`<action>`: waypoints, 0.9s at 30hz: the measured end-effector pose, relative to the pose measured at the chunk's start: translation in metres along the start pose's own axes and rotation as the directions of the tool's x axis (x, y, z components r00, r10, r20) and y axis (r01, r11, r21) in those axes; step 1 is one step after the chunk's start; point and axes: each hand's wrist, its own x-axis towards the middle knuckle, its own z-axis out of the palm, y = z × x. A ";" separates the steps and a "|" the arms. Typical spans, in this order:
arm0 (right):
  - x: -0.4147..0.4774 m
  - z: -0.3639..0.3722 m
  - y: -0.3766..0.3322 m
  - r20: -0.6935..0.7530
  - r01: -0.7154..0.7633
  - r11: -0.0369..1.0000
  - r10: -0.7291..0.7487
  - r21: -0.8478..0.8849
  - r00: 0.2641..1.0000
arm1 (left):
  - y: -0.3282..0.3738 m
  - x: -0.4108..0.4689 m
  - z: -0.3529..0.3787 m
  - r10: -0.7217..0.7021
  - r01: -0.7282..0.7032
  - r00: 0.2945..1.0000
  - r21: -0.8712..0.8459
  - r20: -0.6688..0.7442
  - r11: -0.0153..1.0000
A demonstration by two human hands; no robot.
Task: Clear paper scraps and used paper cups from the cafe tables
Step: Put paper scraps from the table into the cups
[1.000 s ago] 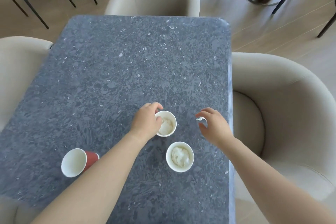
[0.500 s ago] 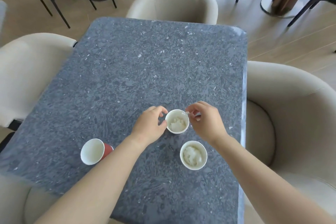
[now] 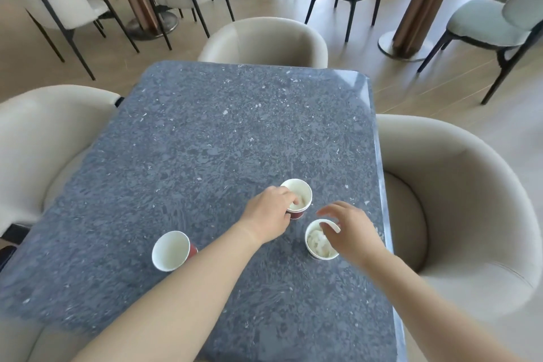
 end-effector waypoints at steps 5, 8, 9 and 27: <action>-0.034 0.010 0.010 0.080 -0.036 0.996 0.042 -0.080 0.996 | 0.006 0.008 0.017 0.081 -0.107 0.988 0.204 0.130 0.973; -0.041 0.018 0.006 0.092 -0.044 0.996 0.052 -0.083 0.994 | 0.004 0.010 0.025 0.067 -0.100 0.990 0.292 0.120 0.951; -0.042 0.021 0.004 0.098 -0.042 0.995 0.051 -0.092 0.994 | 0.003 0.011 0.027 0.066 -0.097 0.991 0.301 0.113 0.949; 0.000 0.046 -0.090 0.003 0.135 0.981 -0.136 -0.138 0.991 | -0.065 -0.077 -0.032 0.025 0.006 0.960 0.110 -0.277 0.994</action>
